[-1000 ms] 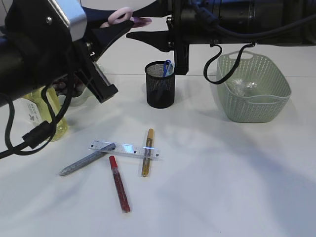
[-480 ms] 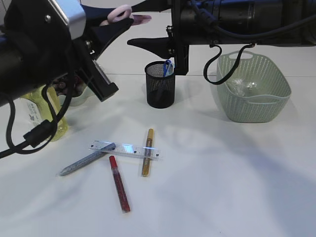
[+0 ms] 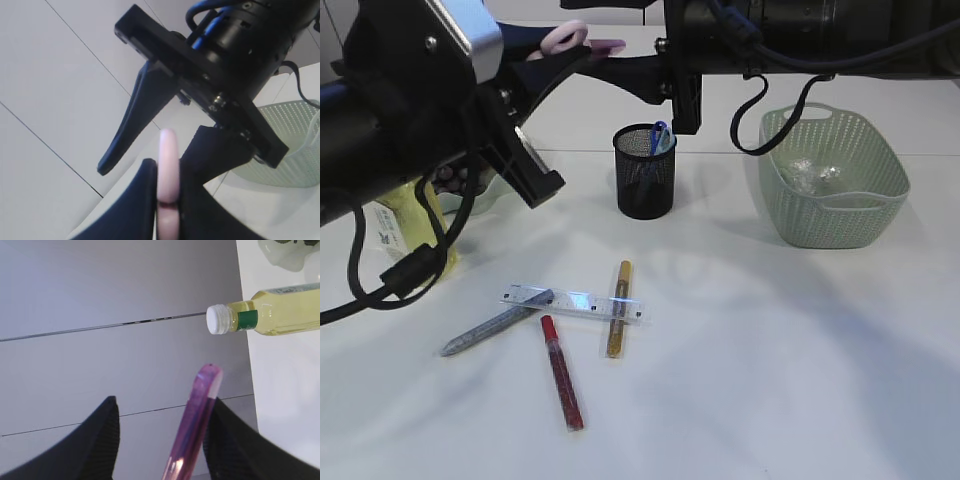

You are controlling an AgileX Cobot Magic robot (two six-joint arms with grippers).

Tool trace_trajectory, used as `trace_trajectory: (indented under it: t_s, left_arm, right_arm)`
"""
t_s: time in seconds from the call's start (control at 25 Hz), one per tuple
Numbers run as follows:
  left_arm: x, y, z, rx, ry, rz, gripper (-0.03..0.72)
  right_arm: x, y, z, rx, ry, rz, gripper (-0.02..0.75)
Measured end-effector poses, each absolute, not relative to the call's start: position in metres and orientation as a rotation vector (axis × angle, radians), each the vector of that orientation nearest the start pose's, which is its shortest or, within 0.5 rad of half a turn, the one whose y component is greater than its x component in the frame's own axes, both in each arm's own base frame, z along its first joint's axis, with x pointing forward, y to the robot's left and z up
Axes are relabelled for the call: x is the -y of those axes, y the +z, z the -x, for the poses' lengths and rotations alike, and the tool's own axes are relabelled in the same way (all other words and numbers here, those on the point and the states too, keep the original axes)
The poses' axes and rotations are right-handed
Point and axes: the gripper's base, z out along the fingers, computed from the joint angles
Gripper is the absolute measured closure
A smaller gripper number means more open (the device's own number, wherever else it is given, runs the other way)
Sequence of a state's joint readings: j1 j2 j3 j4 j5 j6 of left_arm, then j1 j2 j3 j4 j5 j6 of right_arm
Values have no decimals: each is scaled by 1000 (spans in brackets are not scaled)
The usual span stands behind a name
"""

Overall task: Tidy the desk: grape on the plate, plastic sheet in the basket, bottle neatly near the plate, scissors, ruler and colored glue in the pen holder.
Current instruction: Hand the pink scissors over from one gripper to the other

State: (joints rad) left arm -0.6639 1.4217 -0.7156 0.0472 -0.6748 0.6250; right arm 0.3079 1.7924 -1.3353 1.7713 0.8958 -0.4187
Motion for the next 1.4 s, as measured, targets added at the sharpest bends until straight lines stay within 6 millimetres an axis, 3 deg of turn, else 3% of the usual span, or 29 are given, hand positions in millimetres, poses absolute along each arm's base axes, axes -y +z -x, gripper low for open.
trace_trajectory:
  t_s: [0.32,1.04,1.4]
  left_arm:
    - [187,285,-240,-1211,-31,-910,641]
    - [174,284,-250,-1309,-26,-767,641]
    - [167,280,-254,-1429,-63,-640,642]
  right_arm:
    - [-188,313,-360,-2076,1866,-284,317]
    - [-188,315,-360,-2053,1841,-210,317]
    - [-165,316,-366,-1977,1734,-16,317]
